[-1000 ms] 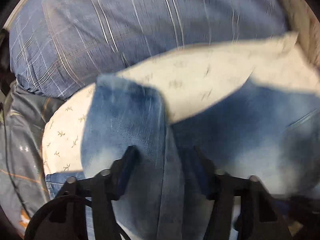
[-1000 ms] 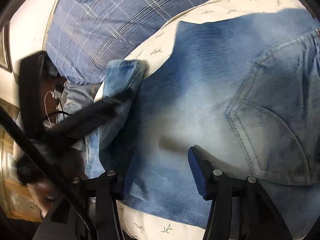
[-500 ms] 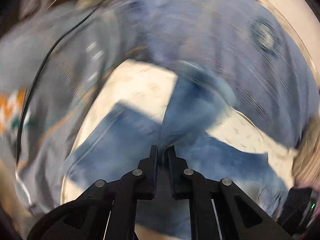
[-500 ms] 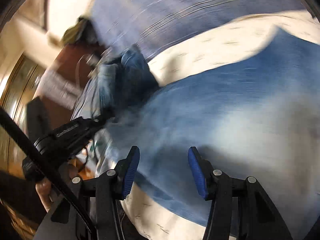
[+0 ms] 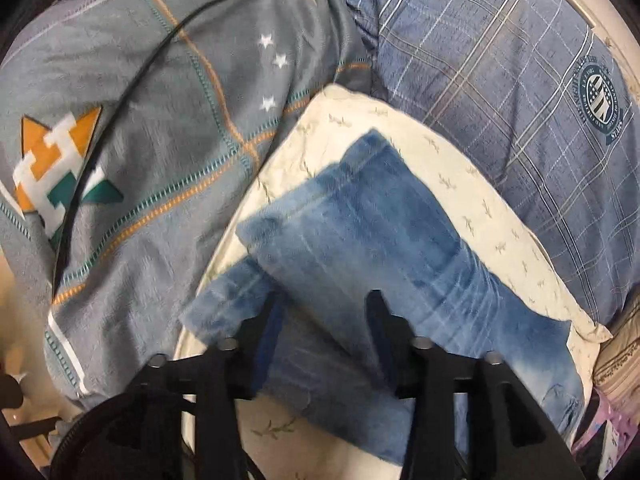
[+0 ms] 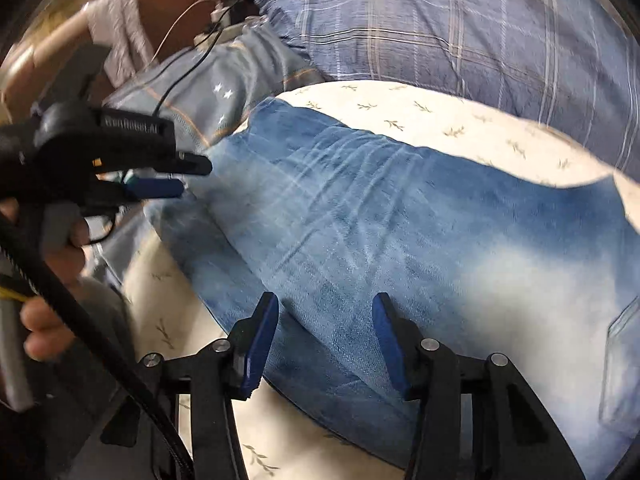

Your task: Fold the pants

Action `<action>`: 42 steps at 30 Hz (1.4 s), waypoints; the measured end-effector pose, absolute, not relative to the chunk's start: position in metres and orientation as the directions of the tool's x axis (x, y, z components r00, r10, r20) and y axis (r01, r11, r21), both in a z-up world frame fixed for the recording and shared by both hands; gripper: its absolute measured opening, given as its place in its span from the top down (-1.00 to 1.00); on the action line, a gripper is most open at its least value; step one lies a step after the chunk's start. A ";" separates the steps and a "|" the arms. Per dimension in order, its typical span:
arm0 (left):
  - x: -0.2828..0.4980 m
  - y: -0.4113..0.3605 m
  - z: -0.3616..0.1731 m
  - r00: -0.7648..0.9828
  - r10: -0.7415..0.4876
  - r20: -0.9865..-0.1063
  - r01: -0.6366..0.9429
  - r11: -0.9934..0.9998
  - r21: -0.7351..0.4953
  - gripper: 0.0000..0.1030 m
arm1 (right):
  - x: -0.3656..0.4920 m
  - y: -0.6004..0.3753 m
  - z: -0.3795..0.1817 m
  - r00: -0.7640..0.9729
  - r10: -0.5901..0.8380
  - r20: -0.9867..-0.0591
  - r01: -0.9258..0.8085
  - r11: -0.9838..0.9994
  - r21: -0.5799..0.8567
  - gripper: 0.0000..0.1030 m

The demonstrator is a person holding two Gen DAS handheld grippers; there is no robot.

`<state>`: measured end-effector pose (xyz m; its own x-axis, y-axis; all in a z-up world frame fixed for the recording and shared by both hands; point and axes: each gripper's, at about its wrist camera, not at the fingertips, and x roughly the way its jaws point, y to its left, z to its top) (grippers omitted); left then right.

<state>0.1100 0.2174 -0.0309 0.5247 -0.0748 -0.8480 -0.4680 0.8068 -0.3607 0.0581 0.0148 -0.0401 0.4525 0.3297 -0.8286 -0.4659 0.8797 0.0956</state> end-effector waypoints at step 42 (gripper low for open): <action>0.036 0.106 0.039 0.739 0.151 -0.656 -0.242 0.969 -0.050 -0.07 | 0.002 -0.128 0.073 0.588 0.421 -0.691 -0.254 0.907 0.337 -0.55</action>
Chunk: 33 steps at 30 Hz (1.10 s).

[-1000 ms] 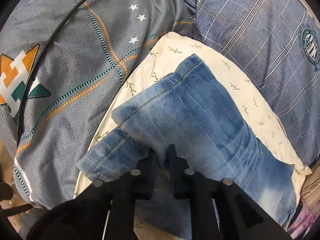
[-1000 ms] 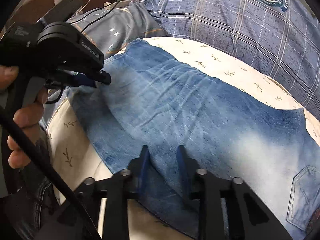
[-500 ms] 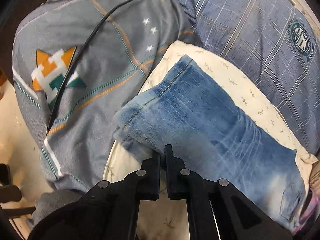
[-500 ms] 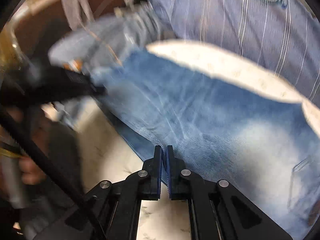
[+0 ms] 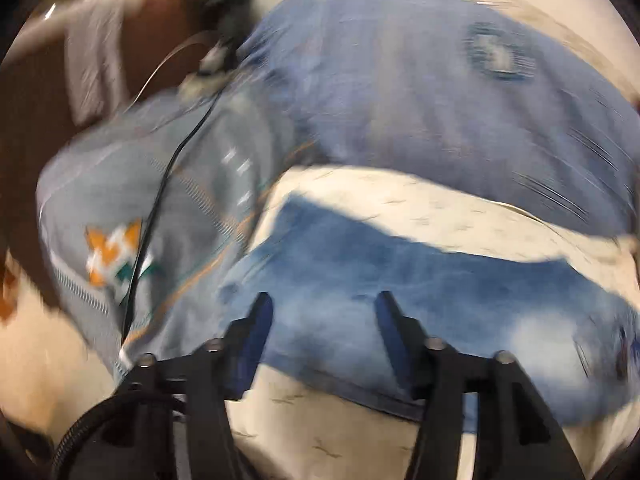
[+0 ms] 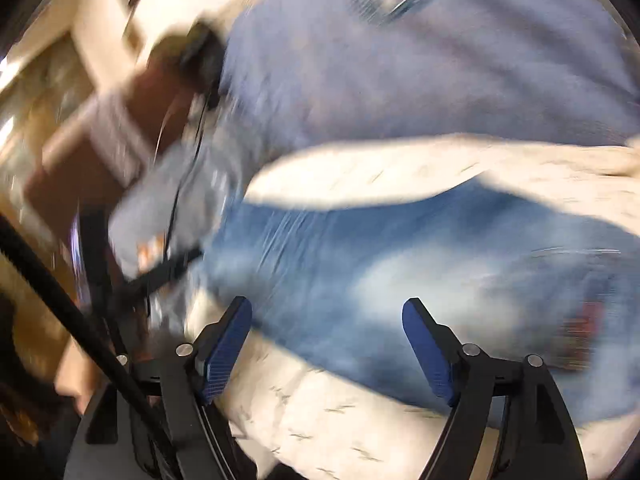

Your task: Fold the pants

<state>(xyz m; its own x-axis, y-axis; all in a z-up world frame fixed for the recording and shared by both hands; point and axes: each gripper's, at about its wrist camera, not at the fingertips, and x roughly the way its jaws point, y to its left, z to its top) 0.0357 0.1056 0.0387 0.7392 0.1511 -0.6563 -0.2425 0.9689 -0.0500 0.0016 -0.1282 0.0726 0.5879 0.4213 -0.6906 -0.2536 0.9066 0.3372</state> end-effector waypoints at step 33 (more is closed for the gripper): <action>0.039 -0.297 -0.040 0.587 -0.345 -0.732 0.725 0.627 0.286 0.44 | -0.032 -0.446 -0.004 0.681 0.402 -0.612 0.429 0.458 0.778 -0.61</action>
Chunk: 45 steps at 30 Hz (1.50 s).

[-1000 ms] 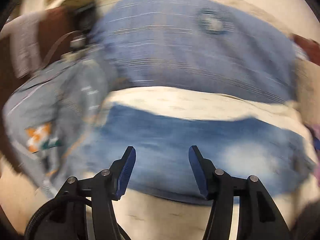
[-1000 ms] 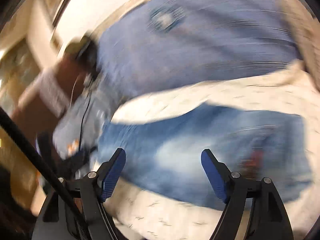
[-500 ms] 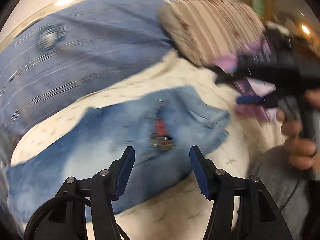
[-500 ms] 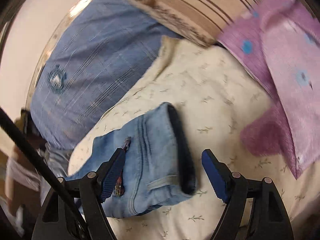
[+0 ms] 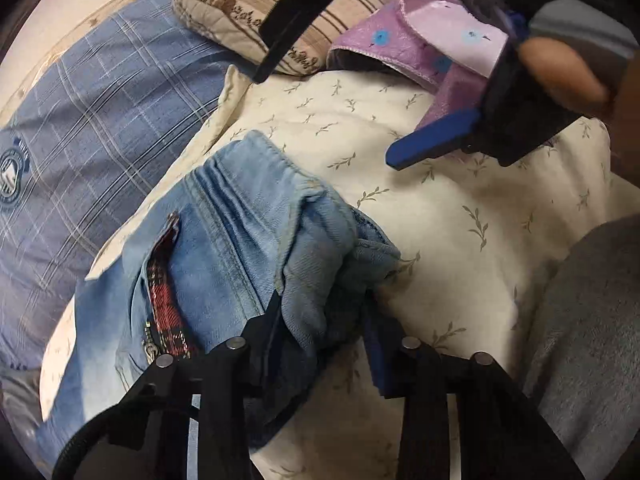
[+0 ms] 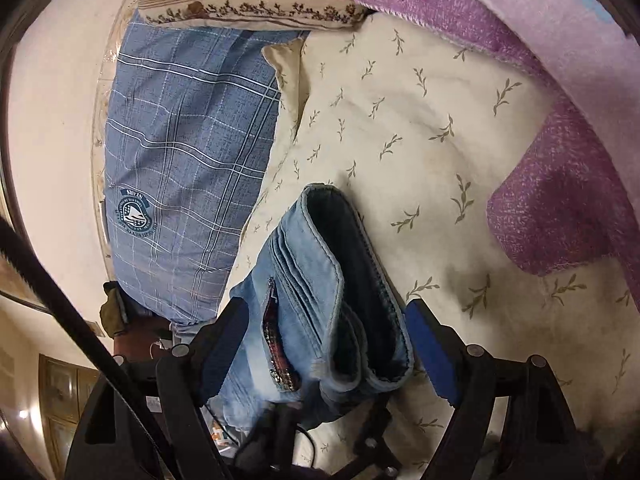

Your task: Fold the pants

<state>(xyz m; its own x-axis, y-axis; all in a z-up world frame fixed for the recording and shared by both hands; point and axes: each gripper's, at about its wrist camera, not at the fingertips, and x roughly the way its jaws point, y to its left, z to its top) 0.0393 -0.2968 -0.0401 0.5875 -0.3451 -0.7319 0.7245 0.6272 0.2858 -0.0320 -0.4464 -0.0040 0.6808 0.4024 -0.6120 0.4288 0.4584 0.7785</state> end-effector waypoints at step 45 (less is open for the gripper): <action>0.077 0.011 0.055 0.598 -0.649 -0.471 0.188 0.684 -0.704 0.61 | 0.103 -0.167 0.112 0.542 0.454 -0.707 -0.183 0.885 0.428 0.80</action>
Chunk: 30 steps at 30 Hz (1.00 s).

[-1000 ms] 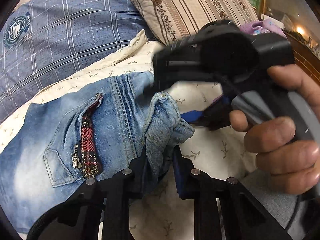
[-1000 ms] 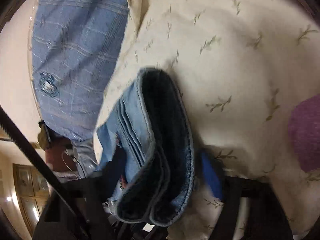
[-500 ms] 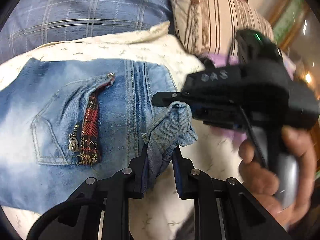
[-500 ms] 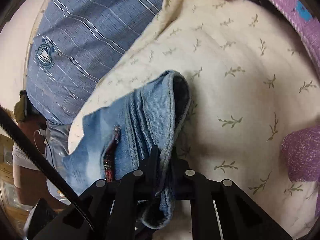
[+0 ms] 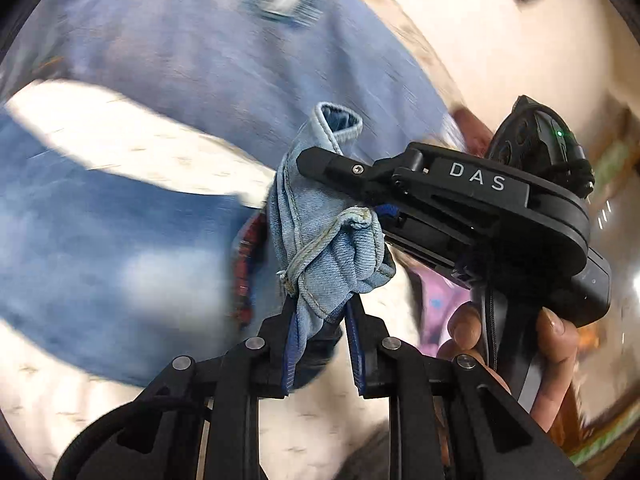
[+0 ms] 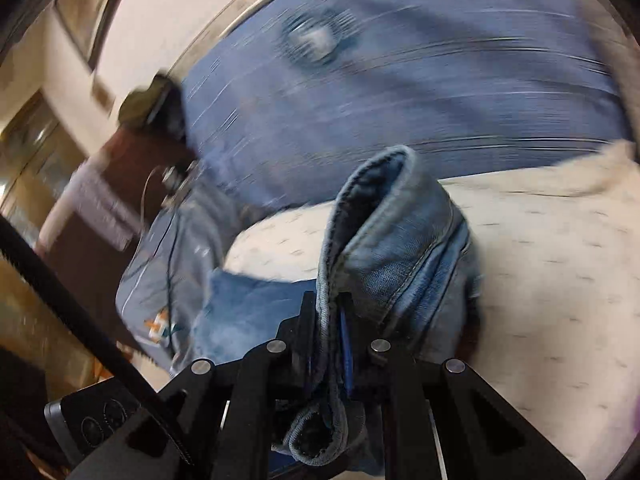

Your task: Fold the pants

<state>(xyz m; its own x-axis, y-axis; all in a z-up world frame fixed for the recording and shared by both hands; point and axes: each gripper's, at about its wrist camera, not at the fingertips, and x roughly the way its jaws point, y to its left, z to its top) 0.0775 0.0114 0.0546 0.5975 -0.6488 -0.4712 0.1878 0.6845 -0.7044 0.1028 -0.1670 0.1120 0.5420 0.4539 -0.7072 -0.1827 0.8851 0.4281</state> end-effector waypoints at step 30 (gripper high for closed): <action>0.102 0.080 -0.020 0.550 -0.330 -0.767 -0.189 0.846 -0.499 0.47 | 0.005 -0.151 0.006 0.494 0.302 -0.815 -0.146 0.953 0.265 -0.44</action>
<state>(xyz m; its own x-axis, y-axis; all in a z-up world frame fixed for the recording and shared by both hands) 0.1019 0.0797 -0.0195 0.5496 -0.3303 -0.7673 -0.1886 0.8457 -0.4991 0.0053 -0.1513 0.0061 0.4936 0.3022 -0.8155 -0.1460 0.9532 0.2649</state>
